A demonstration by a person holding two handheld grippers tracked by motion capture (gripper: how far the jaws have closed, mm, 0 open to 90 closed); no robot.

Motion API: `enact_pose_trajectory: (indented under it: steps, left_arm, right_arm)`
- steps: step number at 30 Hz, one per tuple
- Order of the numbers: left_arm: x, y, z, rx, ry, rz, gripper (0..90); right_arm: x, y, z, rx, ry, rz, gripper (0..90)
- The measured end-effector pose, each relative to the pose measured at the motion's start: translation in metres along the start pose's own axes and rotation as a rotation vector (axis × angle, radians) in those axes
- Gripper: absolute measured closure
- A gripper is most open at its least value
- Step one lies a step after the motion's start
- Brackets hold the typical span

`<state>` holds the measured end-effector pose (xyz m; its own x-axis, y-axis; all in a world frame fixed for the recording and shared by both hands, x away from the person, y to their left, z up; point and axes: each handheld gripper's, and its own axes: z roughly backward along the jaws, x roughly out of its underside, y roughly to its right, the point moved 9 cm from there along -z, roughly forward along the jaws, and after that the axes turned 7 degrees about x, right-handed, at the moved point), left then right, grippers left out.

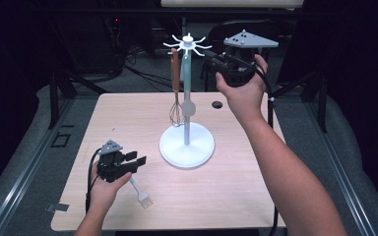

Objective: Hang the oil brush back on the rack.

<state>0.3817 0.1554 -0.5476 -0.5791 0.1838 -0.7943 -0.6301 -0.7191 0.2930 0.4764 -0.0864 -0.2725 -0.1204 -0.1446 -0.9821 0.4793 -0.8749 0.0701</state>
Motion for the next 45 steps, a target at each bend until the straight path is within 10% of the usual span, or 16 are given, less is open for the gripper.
enact_pose_trajectory:
  steps: [21,45]
  left_arm:
    - [-0.001,-0.003,0.003,-0.002,0.015,0.004,52.9]
    - [0.0,-0.007,0.004,-0.01,0.016,0.013,53.0]
  right_arm:
    - [-0.004,-0.031,-0.005,-0.047,0.008,0.035,90.0]
    - [0.029,-0.023,-0.003,-0.05,-0.046,0.033,82.9]
